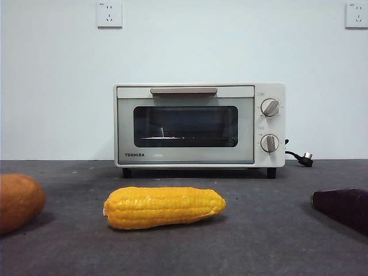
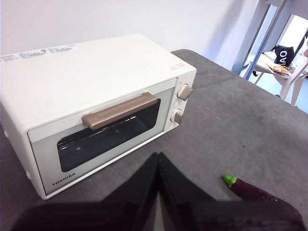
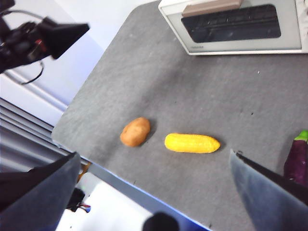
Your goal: Take the eggplant from the table,put the eggplant in the oven
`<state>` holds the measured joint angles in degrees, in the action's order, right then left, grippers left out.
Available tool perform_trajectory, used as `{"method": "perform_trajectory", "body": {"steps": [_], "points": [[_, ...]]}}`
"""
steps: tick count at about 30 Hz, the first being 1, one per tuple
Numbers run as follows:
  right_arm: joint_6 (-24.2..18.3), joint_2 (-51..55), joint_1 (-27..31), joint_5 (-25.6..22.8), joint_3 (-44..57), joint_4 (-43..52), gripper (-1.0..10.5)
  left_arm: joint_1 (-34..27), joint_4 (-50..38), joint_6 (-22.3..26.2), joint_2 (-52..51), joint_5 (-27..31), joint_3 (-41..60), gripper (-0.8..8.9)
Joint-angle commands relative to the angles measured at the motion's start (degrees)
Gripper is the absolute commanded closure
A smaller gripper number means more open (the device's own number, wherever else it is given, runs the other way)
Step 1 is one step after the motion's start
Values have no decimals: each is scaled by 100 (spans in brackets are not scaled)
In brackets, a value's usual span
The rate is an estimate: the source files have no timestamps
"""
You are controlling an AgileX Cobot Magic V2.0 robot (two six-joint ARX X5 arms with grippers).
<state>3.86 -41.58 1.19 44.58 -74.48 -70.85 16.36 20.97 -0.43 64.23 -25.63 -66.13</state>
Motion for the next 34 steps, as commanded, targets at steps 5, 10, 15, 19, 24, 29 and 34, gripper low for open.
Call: {"method": "perform_trajectory", "body": {"steps": [5, 10, 15, 19, 24, 29, 34], "points": [[17, 11, -11, 107, -24, -20, 410, 24, -94, 227, 1049, -9, -678, 819], [17, 11, -11, 107, -24, -20, 410, 98, -138, 398, 1808, 13, -1215, 819], [13, 11, -11, 105, -24, -44, 410, 153, -140, 597, 2564, 15, -1751, 819], [0, 11, -11, 105, -24, -42, 410, 188, -140, 758, 3075, 37, -2127, 819], [-4, 11, -11, 105, -24, -44, 410, 280, -155, 839, 3589, 337, -2546, 819], [-9, 11, -11, 103, -24, -11, 410, 385, -249, 861, 3982, 387, -2855, 819], [-48, 11, -11, 98, -24, 13, 410, 514, -455, 1001, 4179, 640, -2889, 819]]}}
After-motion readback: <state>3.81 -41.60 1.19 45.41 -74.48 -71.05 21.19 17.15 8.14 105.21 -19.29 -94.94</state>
